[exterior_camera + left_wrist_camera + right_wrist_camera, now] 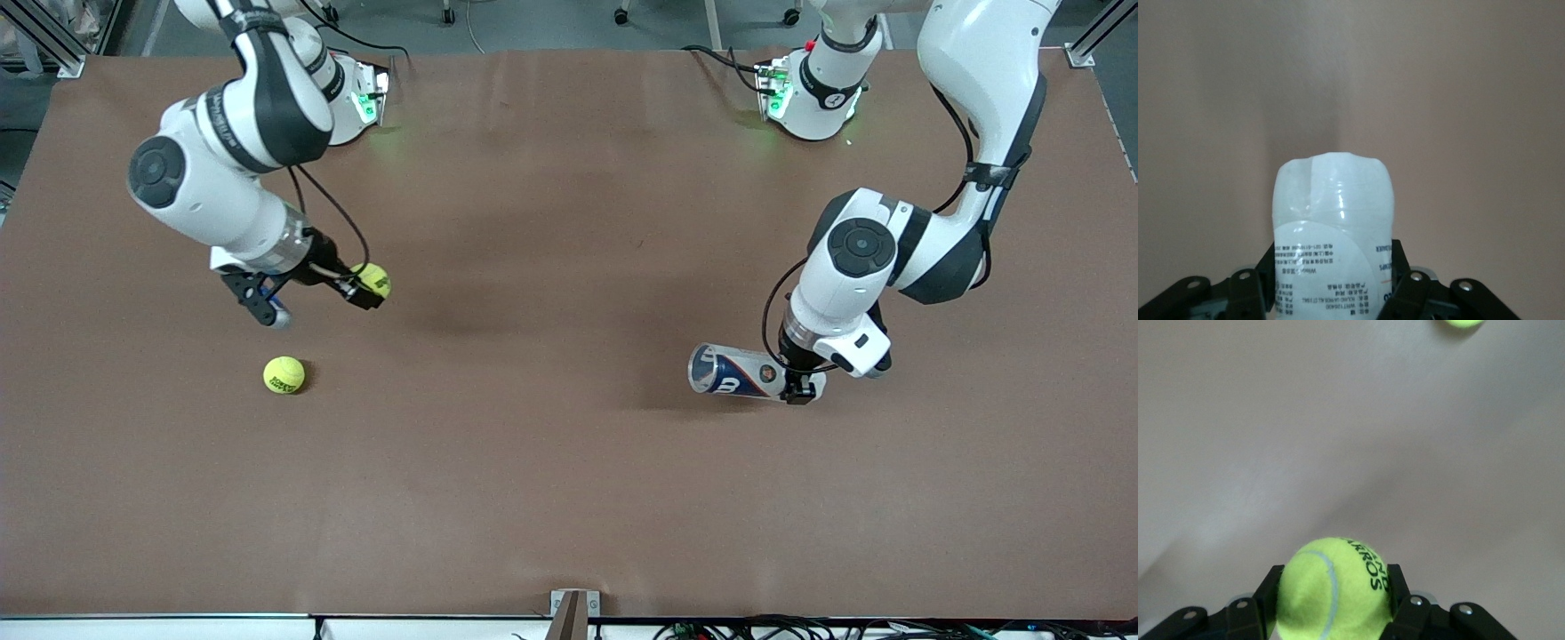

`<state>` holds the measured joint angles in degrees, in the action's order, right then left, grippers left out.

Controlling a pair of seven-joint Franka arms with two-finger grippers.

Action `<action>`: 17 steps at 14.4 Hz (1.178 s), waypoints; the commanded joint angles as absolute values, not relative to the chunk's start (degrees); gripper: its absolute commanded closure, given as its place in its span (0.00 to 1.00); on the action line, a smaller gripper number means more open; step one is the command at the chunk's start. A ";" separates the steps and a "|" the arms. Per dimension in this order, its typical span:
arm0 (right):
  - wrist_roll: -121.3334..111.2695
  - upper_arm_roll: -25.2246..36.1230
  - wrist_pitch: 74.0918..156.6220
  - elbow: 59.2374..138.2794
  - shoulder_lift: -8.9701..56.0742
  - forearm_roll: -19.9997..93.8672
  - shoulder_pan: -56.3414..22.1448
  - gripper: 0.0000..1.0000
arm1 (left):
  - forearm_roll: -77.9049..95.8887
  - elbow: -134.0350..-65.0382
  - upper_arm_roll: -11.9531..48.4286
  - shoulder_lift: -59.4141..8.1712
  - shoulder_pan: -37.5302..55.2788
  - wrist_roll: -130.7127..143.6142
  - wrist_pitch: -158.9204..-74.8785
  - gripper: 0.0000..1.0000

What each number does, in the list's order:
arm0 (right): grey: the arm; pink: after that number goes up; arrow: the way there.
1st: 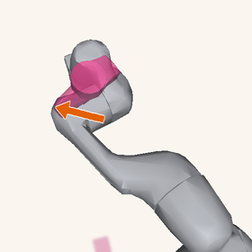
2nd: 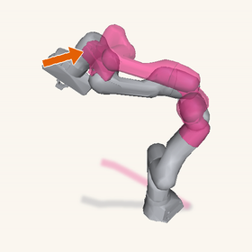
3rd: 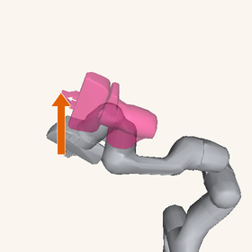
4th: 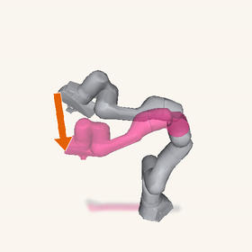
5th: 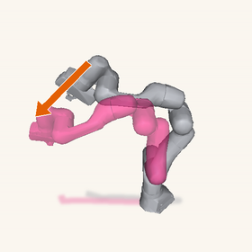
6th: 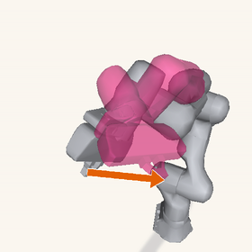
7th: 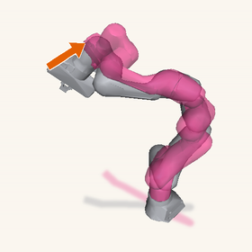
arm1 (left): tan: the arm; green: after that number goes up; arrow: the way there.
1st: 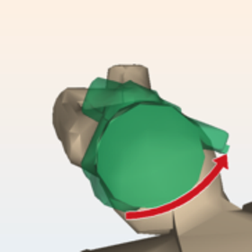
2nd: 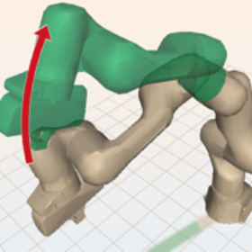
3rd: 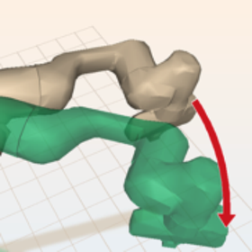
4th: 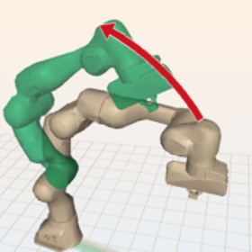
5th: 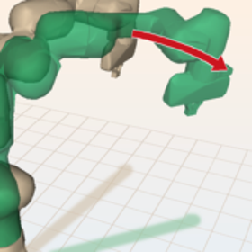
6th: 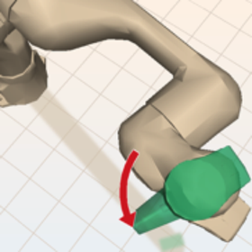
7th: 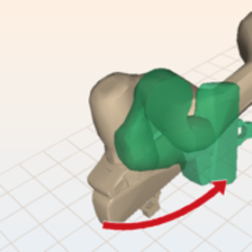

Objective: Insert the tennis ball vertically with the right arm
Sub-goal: 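Lift the ball with the right gripper while the left gripper uprights the tube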

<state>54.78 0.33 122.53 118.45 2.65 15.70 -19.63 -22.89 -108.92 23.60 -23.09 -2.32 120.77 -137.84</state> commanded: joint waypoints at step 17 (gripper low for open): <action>92.79 0.97 122.87 86.77 21.52 21.71 -36.12 0.99 | -8.27 -103.36 26.19 -26.54 -2.28 106.87 -136.05 0.36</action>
<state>89.28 0.31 123.22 91.70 18.10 20.95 -34.75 -9.82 -105.01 25.72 -24.95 -2.33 108.00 -136.86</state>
